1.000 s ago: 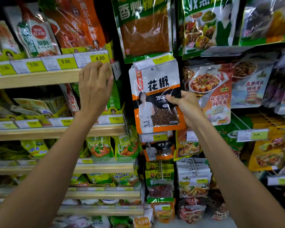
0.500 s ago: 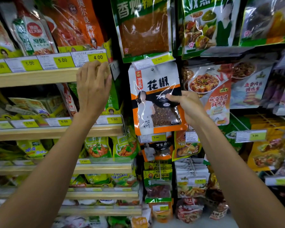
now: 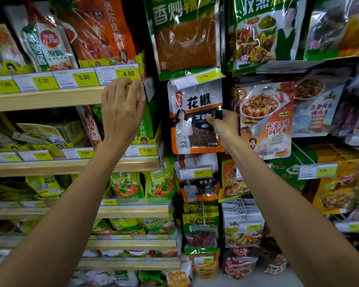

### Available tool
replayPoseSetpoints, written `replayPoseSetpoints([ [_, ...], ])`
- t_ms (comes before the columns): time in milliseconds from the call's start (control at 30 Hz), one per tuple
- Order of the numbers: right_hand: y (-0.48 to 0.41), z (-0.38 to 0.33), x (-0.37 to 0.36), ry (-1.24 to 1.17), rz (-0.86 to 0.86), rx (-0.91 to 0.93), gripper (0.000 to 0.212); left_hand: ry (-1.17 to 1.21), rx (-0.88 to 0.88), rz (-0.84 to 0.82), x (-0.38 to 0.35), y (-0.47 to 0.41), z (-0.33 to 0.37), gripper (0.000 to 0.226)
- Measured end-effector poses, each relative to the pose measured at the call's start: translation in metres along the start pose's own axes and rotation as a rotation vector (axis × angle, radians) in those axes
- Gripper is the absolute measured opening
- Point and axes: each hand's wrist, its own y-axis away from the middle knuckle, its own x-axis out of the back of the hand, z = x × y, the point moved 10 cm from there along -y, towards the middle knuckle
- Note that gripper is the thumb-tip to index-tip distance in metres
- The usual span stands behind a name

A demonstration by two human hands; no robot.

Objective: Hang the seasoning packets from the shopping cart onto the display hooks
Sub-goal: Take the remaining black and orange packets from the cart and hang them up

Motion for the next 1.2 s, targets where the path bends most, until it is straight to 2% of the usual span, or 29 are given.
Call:
replayPoseSetpoints([
  [233,-0.005,0.007,-0.002,0.035,0.083,0.013,0.021,0.009,-0.014,-0.039,0.000,0.000,-0.001,0.032],
  [400,0.014,0.001,0.011,0.154,0.124,0.066,0.035,0.044,-0.012,-0.103,-0.001,0.001,0.000,0.035],
  [633,0.067,-0.008,0.040,0.199,0.086,0.168,0.029,0.090,0.033,-0.038,0.022,0.006,0.021,0.026],
  [733,0.098,0.006,0.073,0.201,0.089,0.174,0.025,0.170,0.099,-0.069,0.025,0.022,0.050,0.026],
  [900,0.160,0.073,0.173,0.222,0.111,0.046,0.022,0.419,0.228,-0.243,0.021,0.077,0.152,0.024],
  [1100,0.260,0.183,0.366,0.300,0.290,-0.255,0.026,0.898,0.566,-0.713,0.014,0.192,0.345,0.032],
  [1200,0.321,0.223,0.473,0.350,0.398,-0.380,0.031,1.044,0.638,-0.936,0.034,0.248,0.458,0.026],
])
